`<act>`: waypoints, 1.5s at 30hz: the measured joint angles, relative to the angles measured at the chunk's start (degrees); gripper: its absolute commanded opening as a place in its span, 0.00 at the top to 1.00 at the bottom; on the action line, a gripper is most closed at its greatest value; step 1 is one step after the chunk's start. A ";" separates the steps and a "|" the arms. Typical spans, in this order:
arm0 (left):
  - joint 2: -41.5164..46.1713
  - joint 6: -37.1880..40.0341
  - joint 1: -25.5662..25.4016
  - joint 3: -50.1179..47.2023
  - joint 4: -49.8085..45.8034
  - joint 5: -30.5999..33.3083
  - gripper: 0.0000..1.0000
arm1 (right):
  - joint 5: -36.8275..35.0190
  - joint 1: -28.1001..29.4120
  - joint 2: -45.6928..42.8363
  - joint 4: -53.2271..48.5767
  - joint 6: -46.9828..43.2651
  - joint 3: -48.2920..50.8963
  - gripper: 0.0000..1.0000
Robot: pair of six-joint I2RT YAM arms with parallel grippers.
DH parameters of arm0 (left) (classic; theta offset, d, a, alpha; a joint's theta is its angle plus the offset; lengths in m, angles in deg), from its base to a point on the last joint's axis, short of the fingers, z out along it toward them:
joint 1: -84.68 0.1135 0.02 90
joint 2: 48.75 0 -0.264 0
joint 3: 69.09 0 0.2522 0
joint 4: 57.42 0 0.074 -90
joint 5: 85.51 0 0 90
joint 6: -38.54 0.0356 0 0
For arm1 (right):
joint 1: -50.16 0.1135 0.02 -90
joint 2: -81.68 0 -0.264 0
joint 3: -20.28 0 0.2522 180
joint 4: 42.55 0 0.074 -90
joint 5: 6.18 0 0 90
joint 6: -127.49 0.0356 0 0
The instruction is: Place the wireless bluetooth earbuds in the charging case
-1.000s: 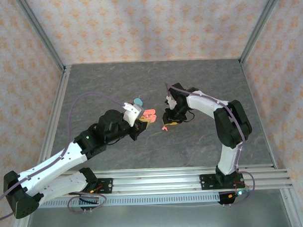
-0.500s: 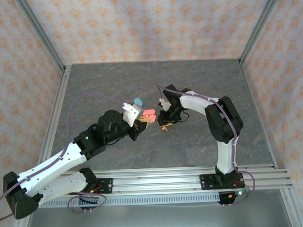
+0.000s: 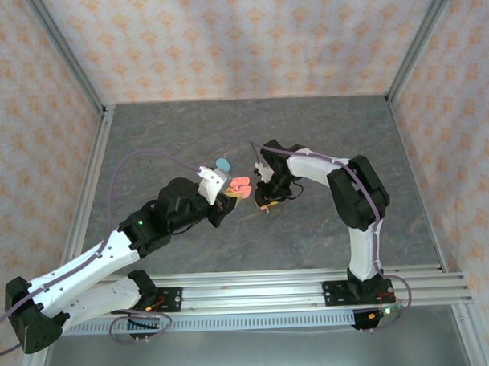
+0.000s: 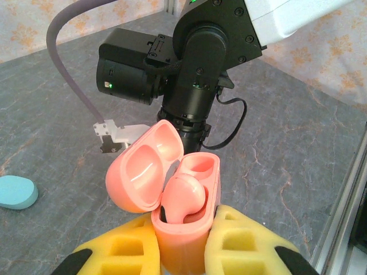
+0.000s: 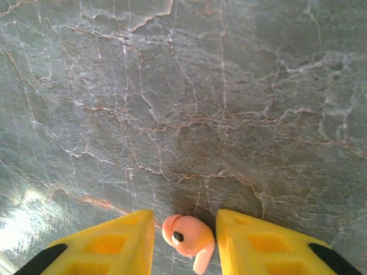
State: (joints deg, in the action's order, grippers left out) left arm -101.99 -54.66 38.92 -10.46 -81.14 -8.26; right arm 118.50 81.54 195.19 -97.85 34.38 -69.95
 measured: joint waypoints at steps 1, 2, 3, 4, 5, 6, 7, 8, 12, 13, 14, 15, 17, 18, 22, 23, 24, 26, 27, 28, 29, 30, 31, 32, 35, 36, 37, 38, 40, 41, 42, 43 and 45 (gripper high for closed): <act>0.00 0.00 0.00 0.00 -0.07 0.02 1.00 | -0.26 0.09 0.00 0.00 0.00 0.00 0.66; 0.00 0.00 0.00 0.00 -0.09 0.02 1.00 | -0.42 0.11 0.00 0.00 0.00 0.00 0.66; 0.00 0.00 -0.02 0.00 -0.11 0.02 1.00 | -0.48 0.15 0.00 0.00 0.00 0.00 0.66; 0.00 0.00 0.00 0.00 -0.13 0.02 1.00 | -0.63 0.15 0.00 0.00 0.00 0.00 0.67; 0.00 0.00 0.00 0.00 -0.11 0.07 1.00 | -0.70 0.15 0.00 0.00 0.00 0.00 0.67; 0.00 0.00 0.00 0.00 -0.13 0.17 1.00 | -0.85 0.20 0.00 -0.02 0.00 0.00 0.68; 0.00 0.00 0.00 0.00 -0.13 0.20 1.00 | -0.94 0.26 0.00 -0.02 0.02 0.00 0.68; 0.00 0.00 0.00 0.00 -0.13 0.20 1.00 | -1.07 0.26 0.00 -0.02 0.02 0.00 0.70; 0.00 0.00 0.00 0.00 -0.17 0.22 1.00 | -1.57 0.26 0.00 -0.09 0.07 0.02 0.77; 0.00 0.00 0.00 0.00 -0.17 0.22 1.00 | -1.75 0.24 0.00 -0.11 0.15 0.04 0.79; 0.00 0.00 -0.02 0.00 -0.17 0.22 1.00 | -1.79 0.24 -0.04 -0.04 0.33 0.13 0.81; 0.00 0.00 0.00 0.00 -0.20 0.24 1.00 | -1.75 0.20 -0.22 0.07 0.46 0.31 0.82; 0.00 0.00 0.00 0.00 -0.28 0.37 1.00 | -1.73 0.22 -0.87 0.55 0.90 1.16 0.83; 0.00 0.00 -0.02 0.00 -0.33 0.44 1.00 | -1.75 0.24 -1.25 0.81 1.11 1.64 0.84; 0.00 0.00 0.00 0.00 -0.35 1.05 1.00 | -1.97 0.37 -2.75 1.05 2.12 3.50 0.86; 0.00 0.02 0.00 0.00 -0.35 1.14 1.00 | -2.19 0.44 -3.08 1.07 2.43 3.87 0.87; 0.00 0.00 -0.02 0.00 -0.35 1.25 1.00 | -2.47 0.46 -3.45 1.07 2.84 4.17 0.87; 0.00 0.02 0.00 0.00 -0.37 1.27 1.00 | -3.10 0.48 -4.33 1.09 3.48 4.68 0.88; 0.00 0.02 0.00 0.00 -0.37 1.27 1.00 | -3.54 0.46 -5.01 1.09 3.96 4.92 0.88; 0.00 0.02 0.00 0.00 -0.37 1.27 1.00 | -3.87 0.46 -5.70 1.07 4.42 5.03 0.88; 0.00 0.04 0.00 0.00 -0.37 1.27 1.00 | -4.20 0.33 -6.49 1.11 4.81 5.05 0.88; 0.00 0.07 0.00 0.00 -0.37 1.27 1.00 | -4.66 0.26 -7.58 1.25 5.27 5.05 0.88; 0.00 0.07 -0.02 0.00 -0.37 1.29 1.00 | -4.94 0.11 -8.59 1.36 5.68 5.07 0.88; 0.00 0.13 0.00 0.00 -0.37 1.27 1.00 | -5.29 -0.07 -9.84 1.49 6.12 5.07 0.87; 0.00 0.20 -0.02 0.00 -0.35 1.29 1.00 | -6.67 -0.85 -14.21 1.88 7.69 5.09 0.88; 0.00 0.20 0.00 0.00 -0.33 1.27 1.00 | -7.23 -1.11 -15.78 1.99 8.13 5.09 0.87; 0.00 0.20 0.00 0.00 -0.31 1.27 1.00 | -7.67 -1.29 -17.14 2.01 8.41 5.07 0.87; -0.07 0.20 0.00 0.02 -0.24 1.27 1.00 | -8.20 -1.44 -18.56 1.99 8.72 5.01 0.87; -0.33 0.20 0.00 0.11 0.09 1.25 1.00 | -9.51 -1.49 -21.24 1.95 9.14 4.63 0.87; -0.70 0.20 0.00 0.33 0.13 1.25 1.00 | -10.32 -1.46 -22.75 1.92 9.35 4.26 0.87; -1.36 0.20 0.00 0.81 0.11 1.20 1.00 | -11.02 -1.42 -24.04 1.92 9.40 3.91 0.87; -2.08 0.20 0.00 1.44 0.11 1.14 1.00 | -11.72 -1.42 -25.31 1.92 9.55 3.58 0.87; -3.96 0.24 0.00 3.39 0.17 0.76 1.00 | -13.18 -1.42 -28.83 1.97 9.68 2.93 0.87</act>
State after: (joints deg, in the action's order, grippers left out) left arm -105.94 -54.42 38.92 -7.08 -80.96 -7.50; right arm 105.32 80.12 166.36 -95.88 44.06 -67.02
